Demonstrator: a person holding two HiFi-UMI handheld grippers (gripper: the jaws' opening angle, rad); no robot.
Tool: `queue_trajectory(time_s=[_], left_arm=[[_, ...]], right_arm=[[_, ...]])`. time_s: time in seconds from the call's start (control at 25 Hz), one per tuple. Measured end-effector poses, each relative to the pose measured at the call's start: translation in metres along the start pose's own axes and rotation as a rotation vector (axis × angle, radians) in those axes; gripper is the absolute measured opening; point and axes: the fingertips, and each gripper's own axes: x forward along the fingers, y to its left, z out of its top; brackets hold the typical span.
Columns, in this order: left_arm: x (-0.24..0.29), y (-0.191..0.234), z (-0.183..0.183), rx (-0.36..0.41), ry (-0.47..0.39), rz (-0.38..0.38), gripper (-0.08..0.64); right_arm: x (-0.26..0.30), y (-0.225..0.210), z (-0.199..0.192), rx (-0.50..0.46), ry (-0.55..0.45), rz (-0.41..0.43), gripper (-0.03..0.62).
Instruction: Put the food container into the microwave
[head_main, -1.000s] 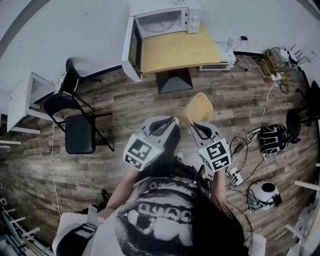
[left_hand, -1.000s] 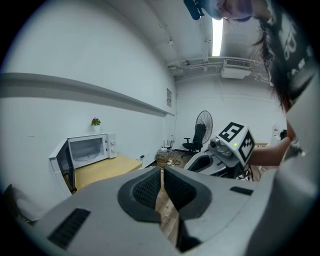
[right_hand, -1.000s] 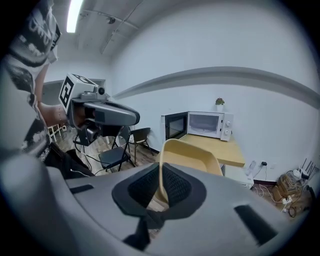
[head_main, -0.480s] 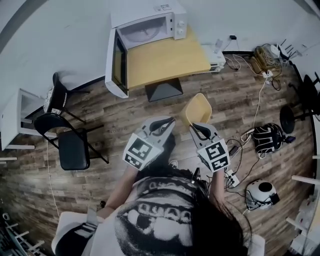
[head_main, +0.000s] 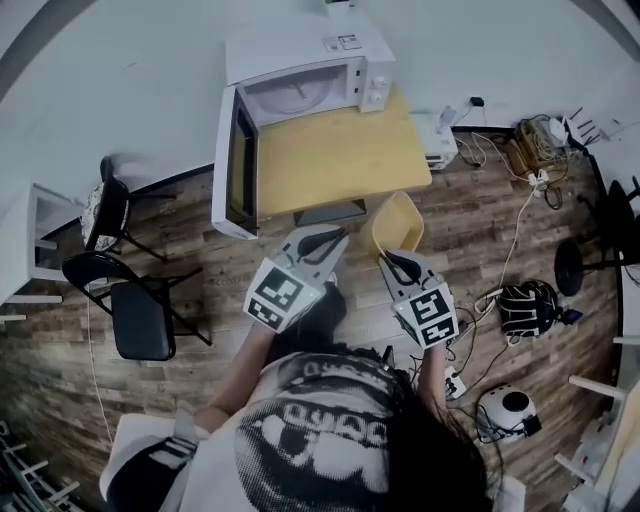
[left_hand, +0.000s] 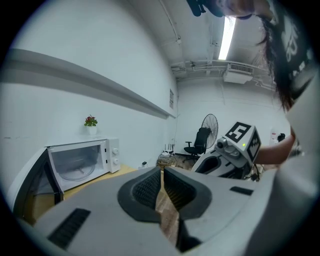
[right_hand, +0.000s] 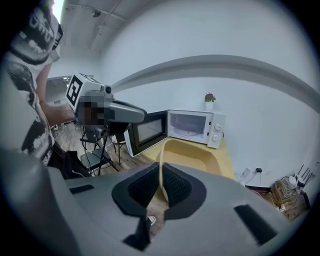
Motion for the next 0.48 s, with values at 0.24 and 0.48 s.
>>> queue_trajectory(time_s=[0.24,0.48], left_arm=[[0.032,0.052,0.008,-0.017,-0.008,-0.012,0.016],[0.052,0.103,0.013,-0.045,-0.022,0.005,0.015]], right_arm=[[0.039,-0.038,0.023,-0.007,0.026,-0.005,0.026],[0.078,-0.06,0.044,-0.033,0.054,0.021,0.026]])
